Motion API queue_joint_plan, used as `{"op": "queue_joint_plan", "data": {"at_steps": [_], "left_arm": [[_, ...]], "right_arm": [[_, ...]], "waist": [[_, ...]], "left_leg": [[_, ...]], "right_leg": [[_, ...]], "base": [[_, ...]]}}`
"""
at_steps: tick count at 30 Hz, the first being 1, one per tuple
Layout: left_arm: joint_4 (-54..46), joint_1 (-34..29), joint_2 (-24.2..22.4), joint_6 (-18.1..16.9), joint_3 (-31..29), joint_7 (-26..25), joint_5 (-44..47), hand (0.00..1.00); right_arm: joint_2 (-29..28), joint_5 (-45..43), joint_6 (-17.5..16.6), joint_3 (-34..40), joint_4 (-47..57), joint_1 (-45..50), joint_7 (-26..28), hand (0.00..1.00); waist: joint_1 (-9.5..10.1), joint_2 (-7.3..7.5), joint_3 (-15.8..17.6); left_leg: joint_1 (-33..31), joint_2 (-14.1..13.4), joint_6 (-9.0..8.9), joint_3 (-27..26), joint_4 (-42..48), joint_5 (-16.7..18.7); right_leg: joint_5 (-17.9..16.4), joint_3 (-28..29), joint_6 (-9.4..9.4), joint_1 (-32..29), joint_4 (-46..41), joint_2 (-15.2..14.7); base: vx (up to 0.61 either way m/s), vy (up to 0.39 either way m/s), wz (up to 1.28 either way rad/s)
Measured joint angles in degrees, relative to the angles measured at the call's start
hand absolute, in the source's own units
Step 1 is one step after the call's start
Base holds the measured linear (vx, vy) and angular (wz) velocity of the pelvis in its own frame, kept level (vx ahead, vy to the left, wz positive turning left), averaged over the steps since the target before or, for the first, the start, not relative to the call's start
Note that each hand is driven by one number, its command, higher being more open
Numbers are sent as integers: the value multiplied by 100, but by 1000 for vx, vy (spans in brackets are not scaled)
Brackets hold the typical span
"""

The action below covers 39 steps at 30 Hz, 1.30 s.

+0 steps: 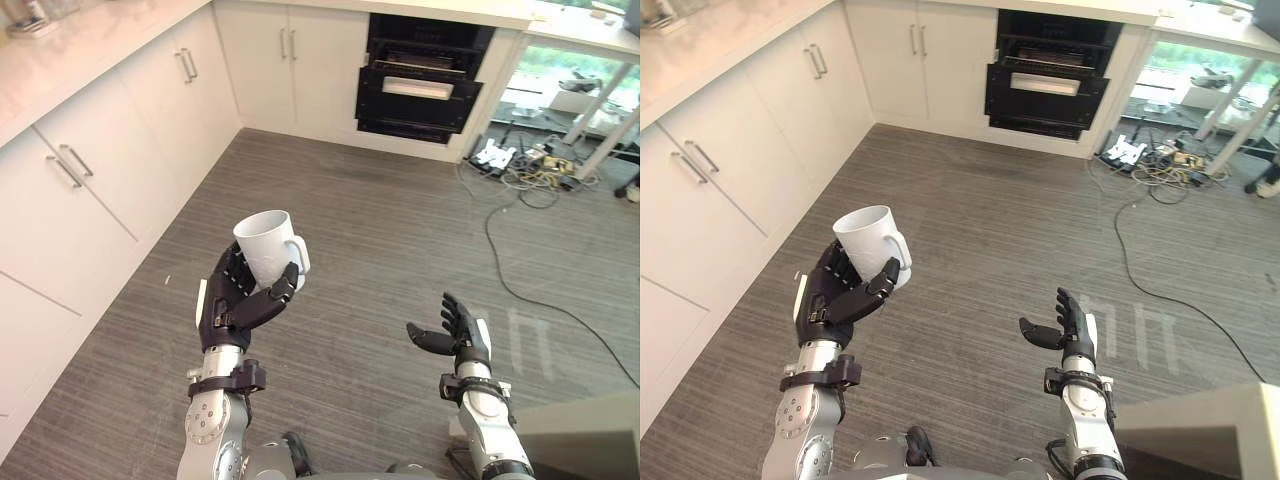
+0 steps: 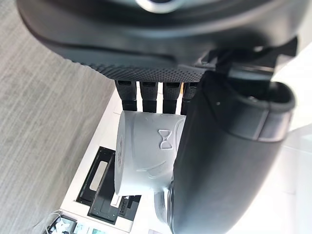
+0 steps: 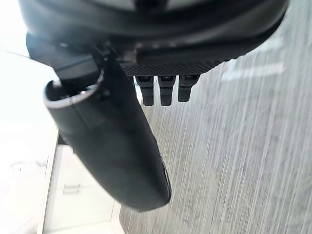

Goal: Walk over to the sink, pick up the cup, carry it to the dishwasher, place the cup inside the dishwasher, then close the dishwasher door

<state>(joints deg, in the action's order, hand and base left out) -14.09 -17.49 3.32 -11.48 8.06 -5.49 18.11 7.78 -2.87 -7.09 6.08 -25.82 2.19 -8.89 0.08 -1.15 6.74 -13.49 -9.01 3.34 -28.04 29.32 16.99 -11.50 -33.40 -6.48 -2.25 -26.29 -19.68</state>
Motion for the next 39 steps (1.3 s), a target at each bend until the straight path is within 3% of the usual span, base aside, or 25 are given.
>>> {"op": "queue_joint_plan", "data": {"at_steps": [1, 2, 5, 8, 10, 11, 12, 13, 15, 16, 17, 18, 20, 22, 24, 25, 26, 27, 28, 31, 32, 34, 35, 36, 39], "left_arm": [[-24, -7, 43, 0, 64, 29, -2, 30], [-57, -29, 47, 3, 179, 46, -4, 30], [-66, -28, 139, 2, 338, 58, -5, 30], [-11, 76, 152, 1, 415, 58, -3, 30], [190, 347, 142, 3, 515, 57, -5, 30], [196, 363, 140, 3, 526, 57, -5, 30], [202, 407, 131, -16, 537, 61, -12, 30], [301, 472, 35, -17, 546, 74, -15, 30], [461, 590, -25, 17, 541, 72, -11, 30], [537, 590, -75, 22, 549, 70, -6, 30], [538, 472, -93, 16, 552, 72, -6, 30], [473, 401, -50, -24, 555, 84, -4, 30], [477, 374, -41, -3, 623, 110, -4, 30], [487, 375, -4, 6, 631, 209, -3, 30], [504, 390, 24, 12, 624, 220, -4, 30], [502, 394, 23, 14, 590, 221, -4, 30], [494, 392, 24, 13, 563, 211, -4, 30], [507, 378, 5, 16, 554, 204, -6, 30], [583, 384, 132, 64, 497, 161, -11, 30], [495, 387, 130, 103, 349, 106, -12, 30], [489, 343, 142, 106, 334, 55, -12, 30], [487, 246, 259, 120, 331, 46, -13, 30], [487, 211, 337, 176, 355, 46, -16, 30], [477, 165, 334, 179, 353, 36, -16, 30], [354, 153, 323, 172, 357, 43, -17, 30]], "right_arm": [[-4, 6, 9, -2, -1, -11, 4, 90], [-49, 9, 18, -9, -22, 2, 7, 90], [-101, 8, 16, -30, 6, 43, 18, 90], [-87, 7, 8, -21, 88, 88, 5, 90], [-65, 10, 11, -21, 162, 228, 5, 90], [-67, 11, 11, -24, 182, 257, 9, 90], [-69, 35, 12, -37, 285, 361, 31, 90], [0, 81, 26, -22, 350, 388, 44, 90], [19, 83, 43, -18, 528, 477, 81, 90], [47, 83, 60, -28, 659, 582, 101, 90], [30, 82, 59, -66, 935, 804, 100, 90], [-33, 77, 21, -160, 1269, 965, 23, 90], [-54, 73, 12, -174, 1297, 809, -39, 90], [-91, 69, 10, -204, 1276, 690, -41, 90], [-110, 69, -10, -202, 1180, 663, -36, 90], [-95, 67, -21, -187, 1030, 583, -42, 90], [-51, 67, -22, -156, 922, 526, -55, 90], [-26, 67, -25, -160, 841, 501, -55, 90], [-145, 58, 20, -211, 561, 435, -77, 90], [-194, 58, 15, -266, 535, 483, -44, 90], [-232, 71, 15, -266, 496, 464, -40, 90], [-341, 79, 16, -266, 378, 357, -33, 90], [-385, 81, 17, -280, 343, 335, -34, 90], [-395, 97, 18, -343, 308, 300, -29, 90], [-405, 197, 17, -456, 336, 181, -32, 90]], "waist": [[-83, 57, 53], [-173, 93, 130], [-285, 97, 220], [-380, 25, 268], [-491, -103, 345], [-502, -113, 342], [-535, -167, 323], [-497, -417, 298], [-519, -459, 336], [-559, -427, 402], [-431, -553, 357], [-278, -552, 430], [-213, -558, 423], [-171, -309, 519], [-76, -134, 528], [-12, -61, 526], [40, -65, 517], [73, -91, 497], [-6, 113, 441], [-50, 134, 395], [43, 140, 394], [38, 214, 419], [-16, 222, 420], [-19, 225, 415], [-119, 222, 400]], "left_leg": [[103, 220, 125, 123, 29, 251], [294, 324, 210, 242, 34, 355], [723, 415, 183, 468, -174, 554], [1182, 618, -12, 709, -624, 482], [1773, 728, -171, 1164, -1093, 533], [1847, 736, -214, 1224, -1154, 537], [2083, 700, -341, 1471, -1297, 598], [2082, 446, -420, 1703, -1119, 629], [1767, 165, -790, 1785, 102, 293], [1584, 23, -756, 1712, 972, -180], [1234, -509, -588, 1437, 2211, -1101], [955, -984, -480, 1361, 3273, -1703], [40, -1254, -322, 1291, 3933, -722], [-548, -1108, -250, 1057, 3423, -195], [-891, -770, -310, 1101, 2283, -55], [-1098, -407, -425, 1388, 1040, -193], [-1105, -101, -510, 1780, -241, -713], [-1031, -10, -465, 1884, -596, -1540], [-833, 203, -255, 1721, -517, -1639], [-908, 244, -18, 1606, 335, -767], [-714, 195, -9, 1396, 528, -356], [-211, 209, 17, 1092, 527, -2], [192, 226, 30, 960, 419, 162], [770, 254, -6, 718, 46, 251], [1515, 300, -121, 417, -684, 246]], "right_leg": [[54, 525, 467, -397, -1029, -314], [52, 1479, 546, -864, -1880, -318], [-391, 2048, 536, -1571, -1902, 381], [-231, 2041, 380, -2071, -524, 864], [791, 2178, 345, -2208, 619, 1141], [923, 2202, 339, -2209, 670, 1193], [1444, 2415, 385, -2211, 619, 1353], [1366, 2384, 243, -2204, 246, 1443], [892, 2108, 583, -2067, -421, 1367], [726, 1887, 712, -2061, -1022, 1301], [539, 1746, 620, -1738, -562, 1734], [461, 1678, 952, -1238, -4, 1993], [344, 1933, 987, -684, 509, 2197], [392, 2162, 911, -44, 1106, 2066], [387, 2346, 900, 334, 1442, 1904], [285, 2465, 732, 545, 1535, 1733], [40, 2679, 408, 750, 1534, 1563], [-124, 2803, 183, 867, 1545, 1553], [-231, 3058, 155, 1084, 1637, 1263], [-208, 3397, 145, 1046, 1198, 1179], [-232, 3601, 55, 734, 333, 1115], [62, 3696, -699, 43, -1513, 955], [60, 3527, -680, -400, -2570, 869], [-159, 3022, -176, -908, -3228, 744], [-451, 2026, 341, -1595, -2567, 708]], "base": [[234, 243, 44], [260, 210, 51], [349, 103, 46], [403, 58, 53], [617, 16, 103], [639, -31, 94], [540, -75, 68], [677, -89, 66], [734, -122, 55], [694, -228, 31], [412, -320, -27], [353, -323, -62], [566, -76, -57], [683, 57, -39], [527, 123, -45], [565, 278, -68], [691, 362, -77], [584, 381, -61], [584, 368, -30], [518, 293, -25], [542, 310, -82], [418, 201, -73], [401, 98, -64], [397, 73, -68], [369, 20, -51]]}}
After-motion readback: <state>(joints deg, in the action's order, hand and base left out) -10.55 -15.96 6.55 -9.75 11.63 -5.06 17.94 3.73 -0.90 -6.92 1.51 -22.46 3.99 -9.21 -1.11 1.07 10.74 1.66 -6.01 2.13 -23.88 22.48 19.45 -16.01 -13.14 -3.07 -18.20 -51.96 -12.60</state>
